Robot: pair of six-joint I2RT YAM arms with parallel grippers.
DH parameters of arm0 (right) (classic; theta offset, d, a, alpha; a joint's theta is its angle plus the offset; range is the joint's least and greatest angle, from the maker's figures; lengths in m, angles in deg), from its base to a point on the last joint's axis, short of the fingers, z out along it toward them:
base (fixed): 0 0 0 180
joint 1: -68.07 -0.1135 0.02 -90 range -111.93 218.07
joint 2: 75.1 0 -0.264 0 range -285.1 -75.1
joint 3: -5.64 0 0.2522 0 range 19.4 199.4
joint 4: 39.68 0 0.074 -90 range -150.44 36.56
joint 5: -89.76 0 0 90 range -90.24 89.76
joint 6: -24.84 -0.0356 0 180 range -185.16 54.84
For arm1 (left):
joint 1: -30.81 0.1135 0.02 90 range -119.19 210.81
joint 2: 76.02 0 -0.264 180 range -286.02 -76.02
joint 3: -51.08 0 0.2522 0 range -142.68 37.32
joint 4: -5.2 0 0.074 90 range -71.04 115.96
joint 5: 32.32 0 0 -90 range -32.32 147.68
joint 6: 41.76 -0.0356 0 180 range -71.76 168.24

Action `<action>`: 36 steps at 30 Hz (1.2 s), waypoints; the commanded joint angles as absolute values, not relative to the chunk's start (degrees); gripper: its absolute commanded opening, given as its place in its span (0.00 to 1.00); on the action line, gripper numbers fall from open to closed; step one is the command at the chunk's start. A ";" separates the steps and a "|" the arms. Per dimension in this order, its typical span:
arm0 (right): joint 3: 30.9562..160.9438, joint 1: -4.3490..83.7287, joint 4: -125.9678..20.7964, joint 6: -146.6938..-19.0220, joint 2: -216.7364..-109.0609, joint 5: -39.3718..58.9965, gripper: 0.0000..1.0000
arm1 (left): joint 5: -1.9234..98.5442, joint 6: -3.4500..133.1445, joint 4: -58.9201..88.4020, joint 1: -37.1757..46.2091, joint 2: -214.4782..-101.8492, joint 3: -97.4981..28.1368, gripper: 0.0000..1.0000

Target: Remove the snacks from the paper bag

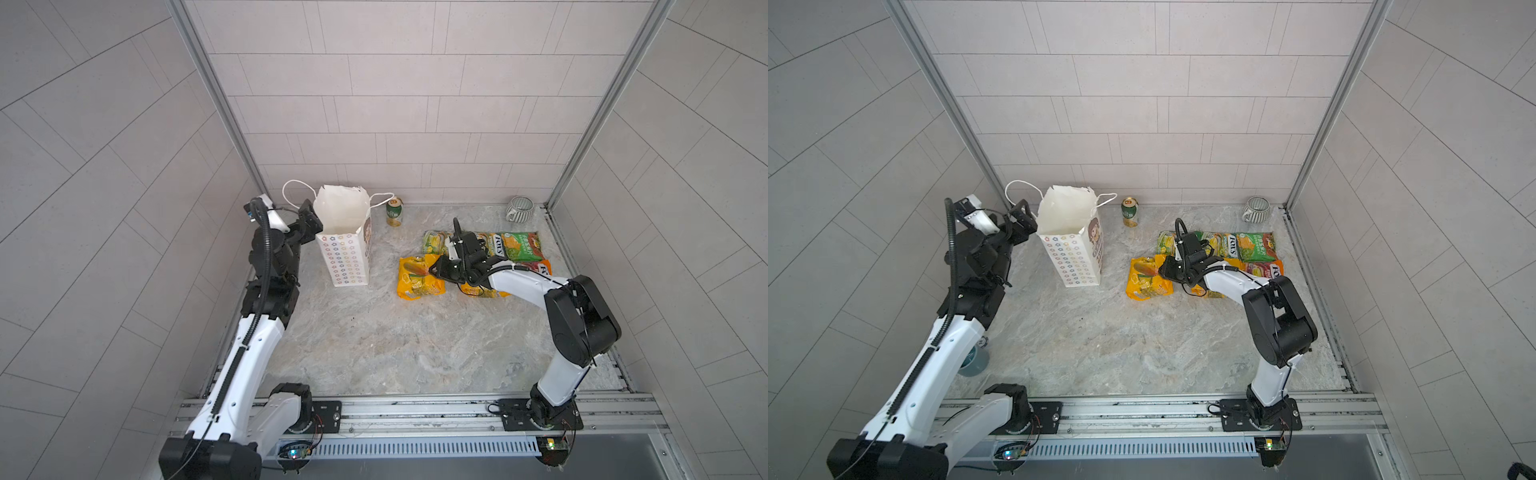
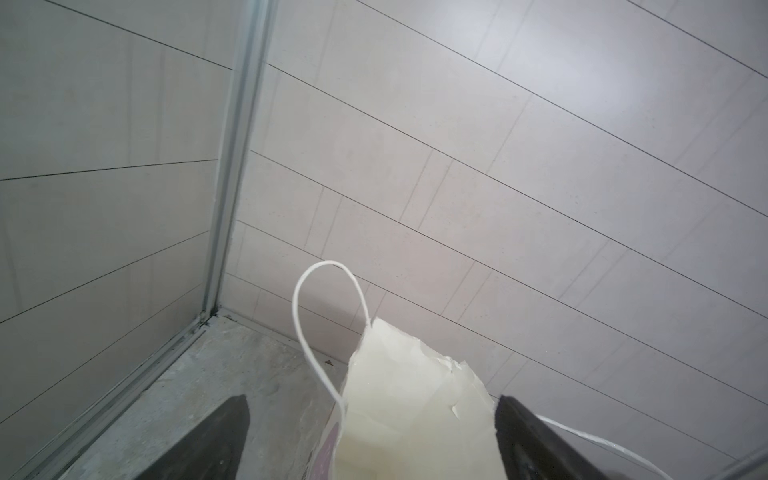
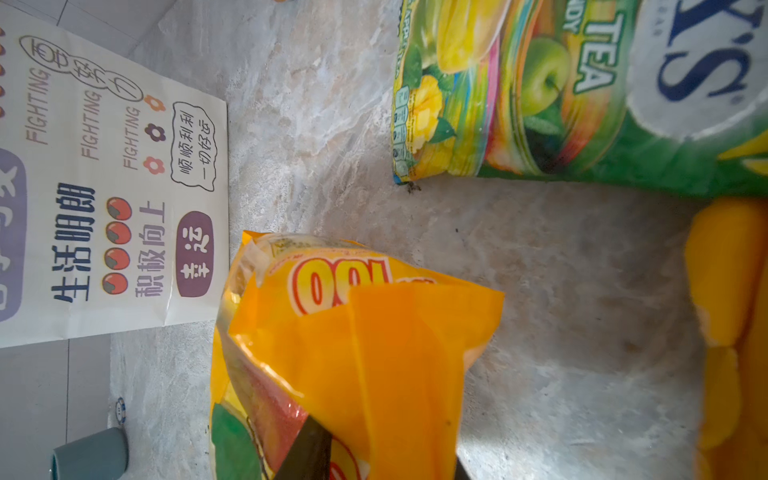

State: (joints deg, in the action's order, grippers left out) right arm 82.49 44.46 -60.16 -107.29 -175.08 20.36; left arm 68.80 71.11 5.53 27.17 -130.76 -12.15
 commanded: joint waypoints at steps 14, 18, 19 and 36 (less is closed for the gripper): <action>88.53 44.34 -76.57 -97.51 -171.89 5.51 0.55 | 91.52 78.46 -2.83 27.05 -129.58 7.85 0.97; 91.38 44.52 -79.54 -95.66 -171.12 2.59 0.63 | 93.94 76.94 -7.01 26.65 -129.67 12.51 0.97; 91.76 44.52 -79.87 -95.38 -170.74 1.87 0.63 | 94.05 75.83 -8.68 26.45 -129.80 13.63 0.97; 56.87 44.43 -38.15 -82.28 -137.15 -29.88 0.99 | 91.40 52.66 -34.28 24.90 -145.95 24.49 0.98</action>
State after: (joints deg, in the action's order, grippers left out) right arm 62.23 44.39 -50.34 -87.14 -140.72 -17.37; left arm 89.30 56.73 -26.75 25.13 -143.53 23.89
